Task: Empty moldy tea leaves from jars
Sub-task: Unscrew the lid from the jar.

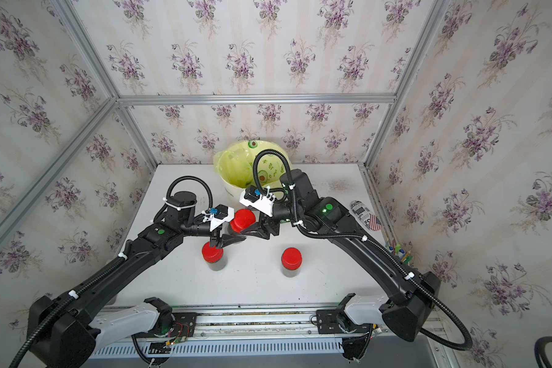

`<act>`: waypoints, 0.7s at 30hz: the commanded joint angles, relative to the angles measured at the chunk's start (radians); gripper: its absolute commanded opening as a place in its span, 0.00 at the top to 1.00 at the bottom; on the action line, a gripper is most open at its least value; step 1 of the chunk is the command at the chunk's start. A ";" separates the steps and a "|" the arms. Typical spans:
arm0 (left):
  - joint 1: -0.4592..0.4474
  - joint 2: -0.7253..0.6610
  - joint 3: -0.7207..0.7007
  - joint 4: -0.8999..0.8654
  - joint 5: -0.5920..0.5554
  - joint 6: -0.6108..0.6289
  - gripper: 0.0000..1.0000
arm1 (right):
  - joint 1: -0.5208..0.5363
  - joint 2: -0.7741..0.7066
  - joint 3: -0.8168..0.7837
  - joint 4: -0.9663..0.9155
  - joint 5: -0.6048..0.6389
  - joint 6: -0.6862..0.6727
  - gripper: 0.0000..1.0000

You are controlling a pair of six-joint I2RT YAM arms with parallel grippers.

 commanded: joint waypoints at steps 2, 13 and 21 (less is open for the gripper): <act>0.001 0.005 0.005 -0.002 0.002 0.005 0.48 | -0.001 -0.025 -0.010 0.043 0.015 0.046 0.19; 0.002 0.003 0.005 -0.004 -0.009 0.005 0.48 | 0.061 -0.076 -0.021 0.079 0.335 0.374 0.01; 0.002 0.000 0.003 -0.003 -0.014 0.007 0.48 | 0.109 -0.049 0.011 -0.013 0.394 0.514 0.02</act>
